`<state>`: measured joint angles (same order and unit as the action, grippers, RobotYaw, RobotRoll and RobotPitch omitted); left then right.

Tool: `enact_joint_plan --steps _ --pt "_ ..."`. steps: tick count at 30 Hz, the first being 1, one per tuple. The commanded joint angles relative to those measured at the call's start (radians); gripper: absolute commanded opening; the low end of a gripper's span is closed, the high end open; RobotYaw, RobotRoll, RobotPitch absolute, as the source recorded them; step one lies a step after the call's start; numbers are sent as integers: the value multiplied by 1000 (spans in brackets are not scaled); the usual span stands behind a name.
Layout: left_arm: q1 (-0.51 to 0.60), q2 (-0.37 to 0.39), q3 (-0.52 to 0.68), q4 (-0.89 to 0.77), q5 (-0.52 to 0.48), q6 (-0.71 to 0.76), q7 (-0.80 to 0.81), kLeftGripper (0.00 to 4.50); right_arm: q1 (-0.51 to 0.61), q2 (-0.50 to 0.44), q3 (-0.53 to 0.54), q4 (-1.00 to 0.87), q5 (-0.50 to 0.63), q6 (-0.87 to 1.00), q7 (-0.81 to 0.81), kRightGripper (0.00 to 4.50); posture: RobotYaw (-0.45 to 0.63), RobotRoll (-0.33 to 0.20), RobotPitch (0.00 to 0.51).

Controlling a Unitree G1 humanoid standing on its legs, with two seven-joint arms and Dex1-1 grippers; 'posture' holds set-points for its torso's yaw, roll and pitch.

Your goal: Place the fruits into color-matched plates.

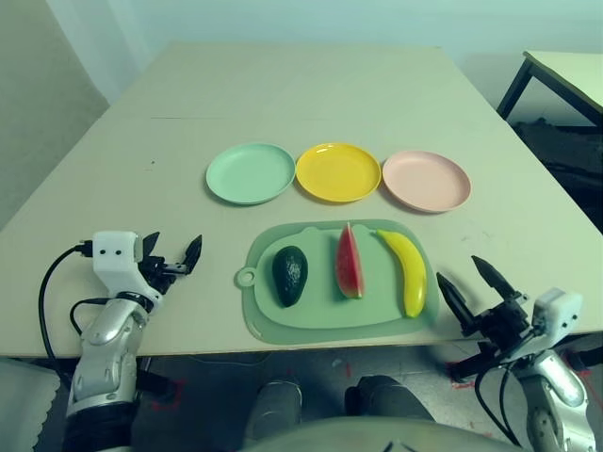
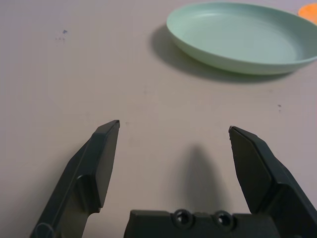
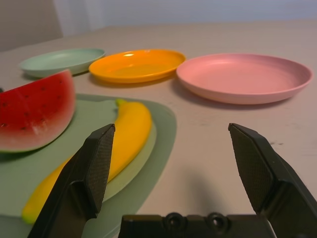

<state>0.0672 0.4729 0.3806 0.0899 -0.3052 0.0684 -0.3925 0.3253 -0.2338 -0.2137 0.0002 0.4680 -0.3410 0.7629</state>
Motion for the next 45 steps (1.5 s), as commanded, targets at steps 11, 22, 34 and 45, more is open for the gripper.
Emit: enact_joint_plan --steps 11,22,34,45 --pt "-41 5 -10 23 12 -2 -1 4471 -25 -6 -70 23 25 -3 -47 4500 72 0 50" --pt "-125 118 17 102 -122 -14 -279 4471 26 -168 -96 -150 98 153 -31 4500 12 0 56" --pt "-154 422 -114 -63 -270 132 -877 4471 -242 -505 -4 -460 -2 624 -150 4500 -14 0 63" --pt "-192 455 -187 -149 -276 217 -962 4471 -692 -939 371 -299 -363 156 487 4500 -23 0 60"
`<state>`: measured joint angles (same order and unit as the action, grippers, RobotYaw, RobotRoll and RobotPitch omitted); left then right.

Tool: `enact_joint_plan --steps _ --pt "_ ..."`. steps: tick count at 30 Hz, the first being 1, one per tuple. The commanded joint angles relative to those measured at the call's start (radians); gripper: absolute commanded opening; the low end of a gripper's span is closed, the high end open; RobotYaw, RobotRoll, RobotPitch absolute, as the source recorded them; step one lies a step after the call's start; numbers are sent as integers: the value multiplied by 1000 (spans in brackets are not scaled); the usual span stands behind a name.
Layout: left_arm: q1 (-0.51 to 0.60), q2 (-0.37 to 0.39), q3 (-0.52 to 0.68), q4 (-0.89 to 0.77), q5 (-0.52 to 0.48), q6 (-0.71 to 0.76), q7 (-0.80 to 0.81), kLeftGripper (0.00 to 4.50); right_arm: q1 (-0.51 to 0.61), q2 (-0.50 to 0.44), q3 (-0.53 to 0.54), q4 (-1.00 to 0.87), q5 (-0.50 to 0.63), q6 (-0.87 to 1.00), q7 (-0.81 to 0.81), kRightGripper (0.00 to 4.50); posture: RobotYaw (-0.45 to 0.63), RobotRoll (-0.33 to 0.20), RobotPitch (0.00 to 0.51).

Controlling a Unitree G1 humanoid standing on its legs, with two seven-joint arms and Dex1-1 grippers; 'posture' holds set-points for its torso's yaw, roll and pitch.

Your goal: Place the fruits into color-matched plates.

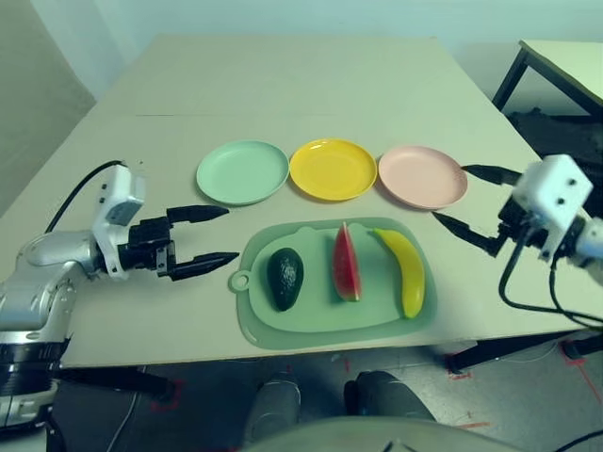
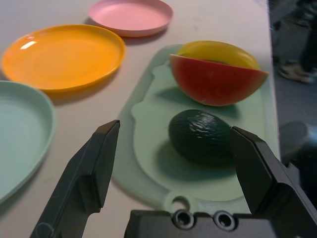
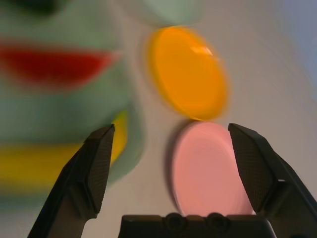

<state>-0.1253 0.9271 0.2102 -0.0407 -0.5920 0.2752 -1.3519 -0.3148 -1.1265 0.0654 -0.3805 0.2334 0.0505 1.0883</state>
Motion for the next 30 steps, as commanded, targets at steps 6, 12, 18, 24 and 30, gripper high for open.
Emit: enact_joint_plan --steps 6,12,18,24,30 --pt "-5 -14 -23 -18 15 22 16 4471 -237 -11 235 255 -244 -540 342 4500 -13 0 60" --pt "-26 -10 -45 -75 -8 76 15 4471 -318 62 340 346 -316 -643 426 4500 7 0 62" --pt "-43 1 -50 -119 -19 116 2 4471 -359 161 397 398 -376 -658 428 4500 40 0 73" --pt "-49 0 -52 -137 -14 130 -1 4471 -399 255 442 464 -448 -665 407 4500 46 0 75" --pt "-50 -9 -56 -145 -5 125 8 4471 -405 295 488 542 -492 -708 405 4500 58 0 80"
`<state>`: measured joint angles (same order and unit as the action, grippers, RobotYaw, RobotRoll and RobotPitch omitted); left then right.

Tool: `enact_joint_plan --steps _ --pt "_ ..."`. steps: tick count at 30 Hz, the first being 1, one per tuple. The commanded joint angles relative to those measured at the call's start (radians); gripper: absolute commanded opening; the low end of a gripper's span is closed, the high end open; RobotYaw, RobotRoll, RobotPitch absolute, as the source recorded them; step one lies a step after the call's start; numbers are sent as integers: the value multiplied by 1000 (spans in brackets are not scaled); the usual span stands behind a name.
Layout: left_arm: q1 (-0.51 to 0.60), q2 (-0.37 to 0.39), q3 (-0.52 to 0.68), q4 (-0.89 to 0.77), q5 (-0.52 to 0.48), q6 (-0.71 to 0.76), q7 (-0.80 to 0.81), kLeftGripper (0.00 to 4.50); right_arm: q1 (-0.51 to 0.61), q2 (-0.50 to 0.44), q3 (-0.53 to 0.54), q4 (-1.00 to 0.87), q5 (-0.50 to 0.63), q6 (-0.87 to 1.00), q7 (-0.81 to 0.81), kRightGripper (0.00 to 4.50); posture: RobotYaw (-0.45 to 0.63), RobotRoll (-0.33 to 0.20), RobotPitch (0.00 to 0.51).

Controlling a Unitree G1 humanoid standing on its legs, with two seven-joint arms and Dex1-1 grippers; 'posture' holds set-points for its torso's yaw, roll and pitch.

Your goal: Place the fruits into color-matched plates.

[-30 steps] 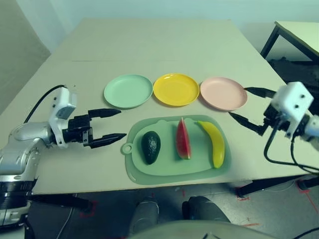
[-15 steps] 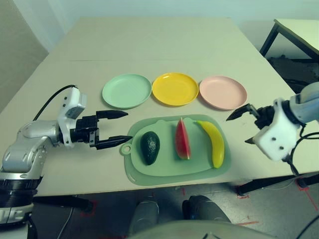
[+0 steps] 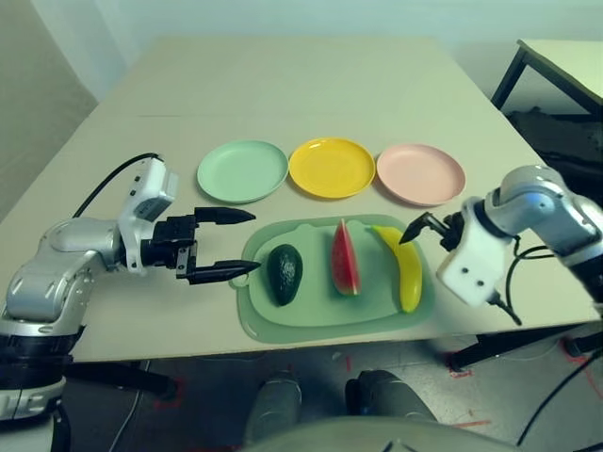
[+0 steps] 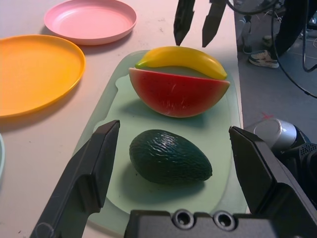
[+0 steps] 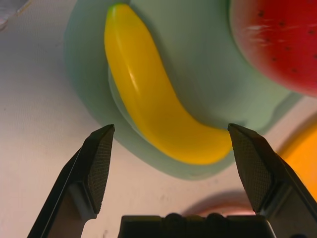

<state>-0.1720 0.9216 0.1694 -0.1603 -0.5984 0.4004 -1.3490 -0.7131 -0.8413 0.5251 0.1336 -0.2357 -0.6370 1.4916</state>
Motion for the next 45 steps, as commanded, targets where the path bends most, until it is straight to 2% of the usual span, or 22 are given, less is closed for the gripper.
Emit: enact_joint_plan --steps 1,5,8,14,15,22,26,29,35,39,41,45 --pt "-2 -4 -15 -27 2 -1 6 4471 -5 12 35 37 -26 -25 3 4500 58 0 80" --pt "7 -5 -9 -32 13 -14 17 4471 7 3 57 77 -53 -41 10 4500 79 0 85" --pt "16 -3 2 -40 5 -13 24 4500 28 -9 67 85 -42 -26 29 4027 86 0 86" --pt "42 -4 8 -36 3 -18 30 4500 45 -24 57 93 -39 -17 36 1819 82 0 89" --pt "43 -5 7 -36 3 -19 31 4500 41 -24 54 96 -39 -17 33 1675 81 0 89" --pt "26 -8 -8 -20 9 -28 30 4500 -28 -26 25 124 -11 -1 43 1675 68 0 81" --pt "15 -9 -7 -14 8 -26 31 4500 -160 6 0 199 19 45 57 1675 68 0 81" --pt "15 0 -8 -8 30 -28 47 4500 -317 118 -24 380 15 92 -8 1675 68 0 81" --pt "-31 -50 -12 -31 65 5 199 4500 -493 326 -20 781 -82 48 -269 1675 113 0 83" --pt "-48 -74 -1 -77 61 99 328 4500 -551 429 -2 1005 -161 43 -445 1675 138 0 87" --pt "-65 -85 0 -128 47 166 402 4500 -570 465 36 1068 -232 21 -541 1675 159 0 93" --pt "-107 -116 13 -222 -15 282 505 4500 -591 542 58 1149 -300 45 -652 1675 183 0 98"
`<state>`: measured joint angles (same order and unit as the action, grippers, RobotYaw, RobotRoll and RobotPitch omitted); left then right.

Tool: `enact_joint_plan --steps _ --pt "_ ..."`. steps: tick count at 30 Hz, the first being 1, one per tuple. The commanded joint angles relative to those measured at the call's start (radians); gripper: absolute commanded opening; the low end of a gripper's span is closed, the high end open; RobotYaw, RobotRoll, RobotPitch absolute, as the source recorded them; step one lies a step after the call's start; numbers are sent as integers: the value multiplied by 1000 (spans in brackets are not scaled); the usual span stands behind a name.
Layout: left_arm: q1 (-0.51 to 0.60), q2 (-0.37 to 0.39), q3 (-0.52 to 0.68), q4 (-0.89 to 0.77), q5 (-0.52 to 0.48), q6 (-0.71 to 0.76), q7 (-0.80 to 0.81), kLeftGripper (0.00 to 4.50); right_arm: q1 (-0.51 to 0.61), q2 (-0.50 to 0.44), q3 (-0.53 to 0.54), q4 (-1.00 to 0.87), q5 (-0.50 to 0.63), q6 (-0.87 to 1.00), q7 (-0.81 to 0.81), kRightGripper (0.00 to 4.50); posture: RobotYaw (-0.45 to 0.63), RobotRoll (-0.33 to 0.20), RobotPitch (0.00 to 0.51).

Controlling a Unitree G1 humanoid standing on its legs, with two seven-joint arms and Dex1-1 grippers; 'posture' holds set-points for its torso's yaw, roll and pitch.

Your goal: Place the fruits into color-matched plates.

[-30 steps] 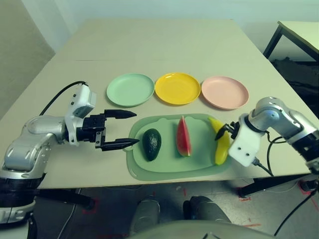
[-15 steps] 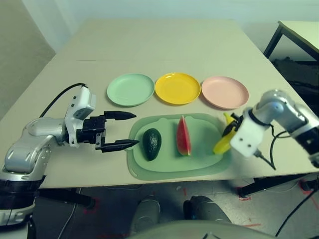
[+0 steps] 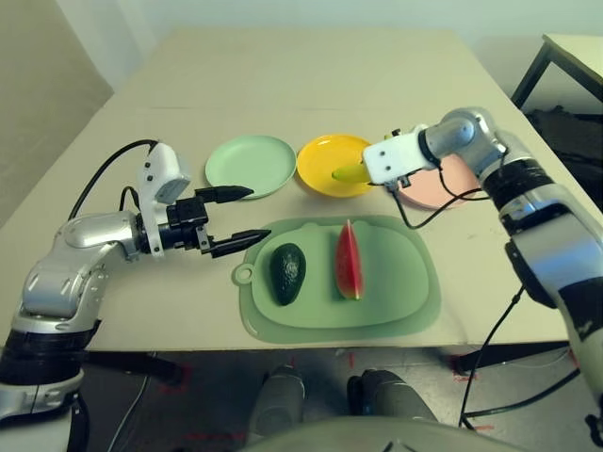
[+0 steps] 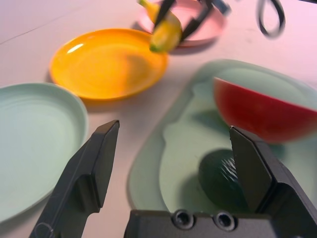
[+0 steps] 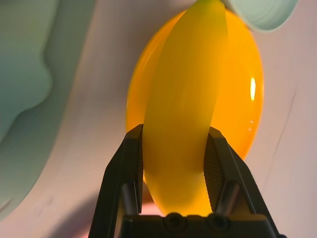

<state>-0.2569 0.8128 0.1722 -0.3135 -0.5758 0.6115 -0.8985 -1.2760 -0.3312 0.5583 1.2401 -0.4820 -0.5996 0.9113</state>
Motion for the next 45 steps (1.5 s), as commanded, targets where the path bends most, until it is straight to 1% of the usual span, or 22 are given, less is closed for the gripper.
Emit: enact_joint_plan --steps 1,7,16,17,18,23,26,28,34,36,39,40,42,43,45 --pt "-26 -4 9 -82 -39 81 64 4500 -31 44 33 55 -72 13 -94 1675 192 0 101" --pt "-11 13 31 -110 -49 109 87 4500 -32 98 49 98 -143 57 -163 1675 220 0 107" --pt "10 17 31 -104 -44 97 88 4500 -12 92 62 114 -198 86 -191 1675 218 0 108" --pt "9 16 27 -102 -44 95 87 4500 -10 90 61 114 -200 86 -190 2413 209 0 109" --pt "6 15 23 -100 -43 94 85 4500 -11 88 59 114 -203 86 -191 2684 203 0 108" --pt "-19 9 -1 -74 -33 82 72 4500 -31 73 48 107 -198 71 -189 4403 175 0 106" --pt "-36 11 -16 -54 -24 68 59 4500 -57 55 43 95 -190 35 -167 4461 162 0 102" --pt "-49 12 -21 -38 -23 62 50 4500 -86 32 33 79 -174 -15 -123 4461 157 0 101" --pt "-71 19 -38 13 -2 29 1 4500 -147 -42 -20 4 -71 -152 128 4461 111 0 92" --pt "-84 19 -49 32 6 17 -17 4500 -143 -86 -30 -53 -14 -205 267 4461 99 0 90" --pt "-99 21 -61 59 16 0 -45 4500 -94 -143 -42 -192 97 -225 465 4461 87 0 87" --pt "-103 24 -65 69 19 -6 -59 4500 -54 -167 -39 -281 150 -207 536 4461 81 0 86" --pt "-104 37 -80 89 30 -28 -100 4500 50 -230 -20 -519 253 -156 651 4461 77 0 85" --pt "-103 46 -87 98 34 -38 -124 4500 104 -263 -7 -644 289 -136 682 4461 77 0 85" --pt "-105 60 -99 116 39 -55 -169 4500 180 -308 14 -830 336 -86 701 4461 67 0 83"
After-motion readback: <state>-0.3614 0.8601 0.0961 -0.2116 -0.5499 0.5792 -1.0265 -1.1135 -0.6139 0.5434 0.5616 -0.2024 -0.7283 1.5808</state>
